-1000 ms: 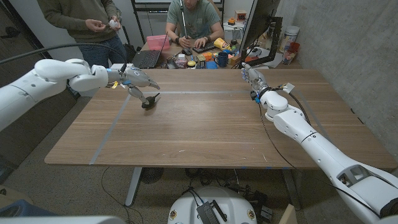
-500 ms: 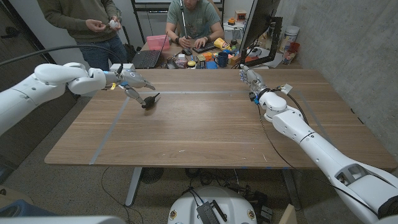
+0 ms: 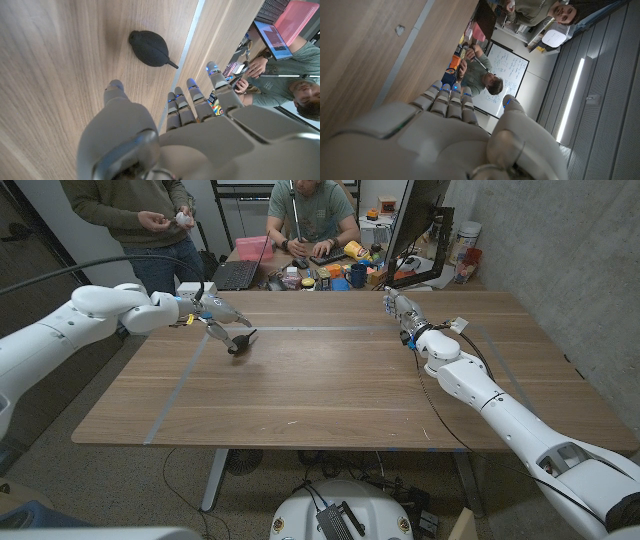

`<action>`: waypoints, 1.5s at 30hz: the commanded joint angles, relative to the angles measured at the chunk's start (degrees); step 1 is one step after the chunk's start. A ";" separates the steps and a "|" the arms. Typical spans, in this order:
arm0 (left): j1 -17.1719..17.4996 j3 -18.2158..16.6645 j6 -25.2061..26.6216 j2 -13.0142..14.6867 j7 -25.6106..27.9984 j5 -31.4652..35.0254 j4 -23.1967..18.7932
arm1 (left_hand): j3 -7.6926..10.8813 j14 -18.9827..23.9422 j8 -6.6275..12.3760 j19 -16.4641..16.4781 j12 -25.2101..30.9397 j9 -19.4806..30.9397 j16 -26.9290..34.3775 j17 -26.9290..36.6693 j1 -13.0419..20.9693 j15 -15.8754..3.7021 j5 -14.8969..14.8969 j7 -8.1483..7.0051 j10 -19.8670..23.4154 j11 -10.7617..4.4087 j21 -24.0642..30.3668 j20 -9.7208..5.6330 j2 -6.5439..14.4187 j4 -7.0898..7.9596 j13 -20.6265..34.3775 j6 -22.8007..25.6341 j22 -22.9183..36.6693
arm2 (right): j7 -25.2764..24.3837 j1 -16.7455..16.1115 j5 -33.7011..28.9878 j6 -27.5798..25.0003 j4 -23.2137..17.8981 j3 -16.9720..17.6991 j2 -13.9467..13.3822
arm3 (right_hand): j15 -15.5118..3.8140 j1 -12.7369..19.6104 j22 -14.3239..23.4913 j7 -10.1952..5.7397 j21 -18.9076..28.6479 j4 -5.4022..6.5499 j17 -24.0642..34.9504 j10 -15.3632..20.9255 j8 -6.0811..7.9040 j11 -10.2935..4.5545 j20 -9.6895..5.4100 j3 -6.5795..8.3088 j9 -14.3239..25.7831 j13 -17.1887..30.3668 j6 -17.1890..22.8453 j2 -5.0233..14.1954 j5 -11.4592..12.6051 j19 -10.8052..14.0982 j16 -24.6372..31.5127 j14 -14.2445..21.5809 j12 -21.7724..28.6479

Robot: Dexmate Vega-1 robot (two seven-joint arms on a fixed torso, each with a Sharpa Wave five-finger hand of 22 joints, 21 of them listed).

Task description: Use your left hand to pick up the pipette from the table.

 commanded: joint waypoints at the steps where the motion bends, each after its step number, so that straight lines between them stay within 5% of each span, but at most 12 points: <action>1: -1.26 2.58 0.64 -1.78 -1.26 -0.79 2.74 | -0.47 0.30 0.40 0.72 0.09 0.35 -0.15 0.27 0.01 0.51 0.42 -0.36 0.27 0.02 0.62 -0.08 -0.53 -0.13 0.34 0.33 0.19 | 1.38 1.11 0.49 0.95 3.03 0.00 0.58 | -0.08 -0.08 0.27 -0.37 0.20 -0.08 0.30 0.50 0.13 0.00 0.51 -0.14 0.24 0.23 0.30 0.12 -0.23 0.00 0.51 0.36 -0.03; 28: -0.98 6.05 2.40 -3.37 1.06 -3.02 9.06 | -1.04 0.72 0.36 2.26 -0.02 0.37 -0.09 0.26 0.26 0.61 1.01 -0.41 0.04 0.22 0.70 -0.20 -1.23 -0.26 0.36 0.46 0.19 | 0.31 1.17 -0.12 -1.98 -1.23 0.01 -1.06 | -0.16 -0.14 0.27 -0.41 0.21 -0.19 0.33 0.63 0.17 -0.11 0.59 -0.42 0.24 0.23 0.46 0.23 -0.22 -0.01 0.47 0.53 -0.06; 30: 0.25 5.84 3.61 -3.24 4.07 -3.06 9.10 | -1.07 4.14 1.30 9.05 0.99 0.37 0.65 0.14 4.95 -0.41 2.32 -2.00 3.39 -1.62 2.22 -0.63 -2.81 -2.29 0.39 3.57 0.20 | 0.32 0.94 -0.05 -1.64 -1.10 0.06 -0.98 | -0.15 -0.15 0.27 -0.44 0.20 -0.20 0.33 0.68 0.18 -0.09 0.65 -0.46 0.24 0.23 0.49 0.23 -0.22 -0.05 0.46 0.53 -0.05; 32: 1.50 5.43 5.38 -3.42 5.01 -4.25 8.97 | 0.68 10.46 3.22 20.31 2.39 0.53 1.60 0.29 17.00 -2.17 2.54 -4.01 9.33 -3.08 4.39 -2.12 -4.02 -3.68 0.79 10.44 0.00 | 0.01 0.60 -0.08 -1.74 -1.38 0.12 -1.09 | -0.16 -0.16 0.27 -0.45 0.20 -0.21 0.33 0.74 0.18 -0.12 0.69 -0.48 0.24 0.23 0.50 0.24 -0.22 -0.05 0.45 0.54 -0.03; 34: 2.70 4.99 7.36 -3.62 5.50 -5.41 8.47 | 2.61 17.22 5.28 27.53 4.07 0.76 3.19 0.75 26.01 -3.14 0.76 -5.09 14.29 -2.53 5.62 -4.49 -4.12 -3.54 1.81 17.12 -0.09 | -0.40 0.14 0.16 -1.67 -1.57 0.39 -1.03 | -0.14 -0.16 0.27 -0.49 0.20 -0.23 0.33 0.75 0.17 -0.19 0.73 -0.52 0.24 0.23 0.48 0.23 -0.22 -0.06 0.46 0.59 -0.04; 35: 3.07 4.96 7.76 -3.59 6.28 -5.45 8.26 | 3.71 20.07 6.82 30.21 5.06 0.98 4.00 1.00 29.02 -3.80 -0.11 -4.72 16.74 -2.68 6.24 -5.13 -3.12 -3.35 2.37 21.30 -0.01 | -0.60 -0.05 0.12 -1.64 -1.68 0.43 -1.07 | -0.12 -0.17 0.27 -0.46 0.20 -0.23 0.33 0.79 0.19 -0.03 0.75 -0.54 0.24 0.23 0.53 0.22 -0.22 -0.06 0.47 0.64 -0.02; 36: 3.58 4.84 8.51 -3.48 6.67 -5.56 7.67 | 4.93 24.77 9.99 36.19 7.23 1.27 4.84 1.59 33.73 -5.39 -3.73 -4.22 21.46 -3.68 7.55 -8.24 -2.97 -2.70 4.02 30.29 -0.03 | -0.77 -0.26 0.41 -1.69 -1.78 0.63 -0.99 | -0.12 -0.18 0.27 -0.52 0.20 -0.24 0.33 0.84 0.19 -0.14 0.76 -0.56 0.24 0.23 0.56 0.22 -0.22 -0.06 0.49 0.70 -0.01; 37: 4.29 4.57 9.27 -3.32 7.95 -5.68 7.15 | 5.19 25.59 10.55 36.37 7.50 1.37 5.06 1.77 34.54 -5.61 -4.23 -3.89 21.89 -3.26 7.47 -8.47 -2.87 -2.78 4.29 31.76 -0.07 | -0.76 -0.39 0.37 -1.58 -1.83 0.63 -1.07 | -0.10 -0.18 0.27 -0.51 0.20 -0.25 0.33 0.86 0.23 -0.13 0.77 -0.58 0.24 0.23 0.65 0.22 -0.22 -0.06 0.50 0.76 -0.01; 39: 5.41 4.04 10.28 -3.11 10.29 -6.23 6.58 | 10.75 38.29 20.80 43.86 15.97 4.45 7.49 4.08 43.08 -8.74 -14.80 3.92 35.30 -4.58 9.23 -13.98 1.85 -2.84 10.04 54.13 0.17 | -1.15 -0.73 0.44 -1.41 -2.06 0.77 -1.00 | -0.12 -0.19 0.27 -0.48 0.20 -0.27 0.33 1.04 0.26 -0.16 0.82 -0.62 0.24 0.23 0.75 0.24 -0.22 -0.08 0.50 0.81 0.05; 40: 5.96 3.72 11.09 -2.97 10.72 -6.57 6.03 | 12.19 41.88 22.25 45.90 17.87 4.99 8.12 4.99 44.51 -9.77 -18.09 5.70 37.78 -3.00 9.78 -15.34 2.55 -2.64 11.91 56.83 0.14 | -1.09 -0.82 0.41 -1.32 -2.14 0.76 -1.07 | -0.12 -0.19 0.28 -0.47 0.19 -0.27 0.33 1.04 0.25 -0.20 0.83 -0.63 0.24 0.23 0.75 0.24 -0.21 -0.09 0.51 0.82 0.05; 41: 6.29 3.55 11.69 -2.85 11.09 -6.62 5.59 | 14.50 45.80 23.88 47.94 20.24 6.01 8.65 5.99 47.00 -10.60 -20.51 5.92 42.29 -2.22 10.44 -16.80 3.62 -2.92 13.87 58.62 0.22 | -1.13 -0.94 0.44 -1.19 -2.20 0.80 -1.05 | -0.14 -0.19 0.28 -0.48 0.20 -0.27 0.33 1.10 0.26 -0.20 0.81 -0.64 0.24 0.23 0.77 0.25 -0.21 -0.08 0.50 0.80 0.07; 45: 6.57 3.34 12.32 -2.57 11.33 -6.90 4.90 | 16.90 57.46 26.89 51.22 22.20 8.70 11.44 7.54 48.58 -10.69 -23.42 6.90 46.91 -1.70 11.87 -18.57 0.99 -2.75 16.99 60.75 0.51 | -1.25 -1.33 0.34 -0.80 -2.56 0.86 -1.19 | -0.14 -0.20 0.28 -0.50 0.20 -0.29 0.33 1.19 0.28 -0.21 0.85 -0.68 0.24 0.24 0.84 0.24 -0.21 -0.08 0.50 0.85 0.09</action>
